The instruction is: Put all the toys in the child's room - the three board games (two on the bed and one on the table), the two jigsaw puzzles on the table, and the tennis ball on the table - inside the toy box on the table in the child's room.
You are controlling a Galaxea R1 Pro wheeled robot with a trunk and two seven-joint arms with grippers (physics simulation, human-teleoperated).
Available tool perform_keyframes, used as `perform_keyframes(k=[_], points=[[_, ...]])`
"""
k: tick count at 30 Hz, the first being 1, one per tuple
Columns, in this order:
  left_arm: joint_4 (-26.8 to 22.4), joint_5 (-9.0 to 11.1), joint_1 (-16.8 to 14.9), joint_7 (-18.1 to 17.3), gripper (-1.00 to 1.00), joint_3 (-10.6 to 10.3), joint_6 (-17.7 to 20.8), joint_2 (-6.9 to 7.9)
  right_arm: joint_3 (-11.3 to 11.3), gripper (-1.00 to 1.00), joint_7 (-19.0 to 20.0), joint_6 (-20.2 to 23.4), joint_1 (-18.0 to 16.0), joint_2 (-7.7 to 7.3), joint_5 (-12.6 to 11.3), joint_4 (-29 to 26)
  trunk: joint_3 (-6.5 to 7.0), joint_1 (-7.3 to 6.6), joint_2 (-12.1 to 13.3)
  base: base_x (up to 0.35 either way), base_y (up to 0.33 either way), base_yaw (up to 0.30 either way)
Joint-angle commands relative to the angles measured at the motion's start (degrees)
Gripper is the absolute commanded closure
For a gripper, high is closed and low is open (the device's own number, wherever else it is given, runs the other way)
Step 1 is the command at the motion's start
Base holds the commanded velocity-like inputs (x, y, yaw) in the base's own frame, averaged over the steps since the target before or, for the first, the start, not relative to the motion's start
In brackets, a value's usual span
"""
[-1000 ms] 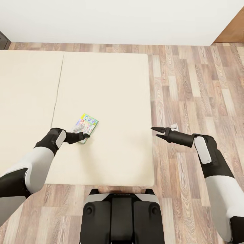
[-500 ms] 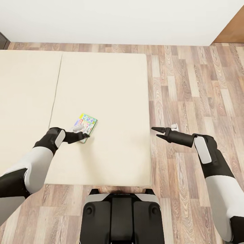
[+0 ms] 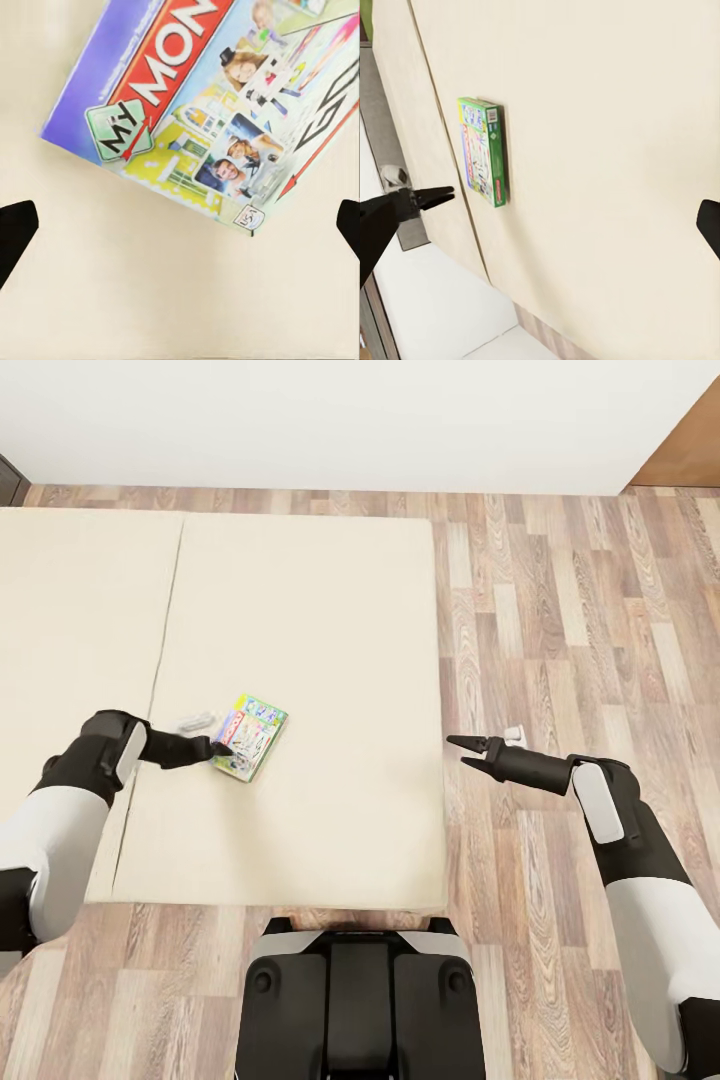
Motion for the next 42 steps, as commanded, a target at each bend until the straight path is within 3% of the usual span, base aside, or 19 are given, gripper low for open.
perform_keyframes(k=[1, 5, 10, 15, 18, 25, 33, 42], points=[[-0.34, -0.13, -0.05, -1.34, -1.00, 0.03, 0.52, 0.50, -0.10, -1.00, 0.40, 0.26, -0.03, 0.02, 0.38, 0.02, -0.06, 0.04, -0.08, 0.000, 0.000, 0.000], [-1.20, -0.27, -0.26, -4.94, -1.00, -0.39, 1.01, 2.13, -0.10, -1.00, 0.32, 0.26, -0.03, 0.08, 0.38, 0.07, -0.06, 0.04, -0.08, 0.000, 0.000, 0.000], [-1.41, -0.35, -0.39, -5.58, -1.00, -0.36, 0.68, 2.47, -0.08, -1.00, 0.29, 0.26, -0.03, 0.05, 0.38, 0.08, -0.06, 0.04, -0.08, 0.000, 0.000, 0.000], [-1.45, -0.33, -0.42, -4.37, -1.00, -0.16, -1.52, 2.25, -0.03, -1.00, 0.29, 0.26, -0.03, 0.01, 0.38, 0.09, -0.06, 0.04, -0.08, 0.000, 0.000, 0.000], [-1.28, -0.10, -0.43, -1.35, -1.00, -0.05, -4.06, 1.81, -0.02, -1.00, 0.34, 0.26, -0.03, -0.02, 0.40, 0.07, -0.06, 0.04, -0.08, 0.000, 0.000, 0.000], [-0.58, 0.48, -0.44, 8.71, -1.00, 0.06, -6.52, -1.76, -0.04, -1.00, 0.37, 0.26, -0.03, -0.04, 0.46, -0.06, -0.06, 0.04, -0.08, 0.000, 0.000, 0.000], [1.94, 0.45, -1.12, 11.10, -1.00, -0.04, -8.09, -5.86, -0.07, -1.00, 0.40, 0.26, -0.03, -0.05, 0.52, -0.33, -0.06, 0.04, -0.08, 0.000, 0.000, 0.000], [3.04, 0.40, -2.12, 11.45, -1.00, -0.05, -8.91, -8.37, -0.05, -1.00, 0.50, 0.26, -0.04, -1.04, 0.21, -0.43, -0.06, 0.04, -0.08, 0.000, 0.000, 0.000]])
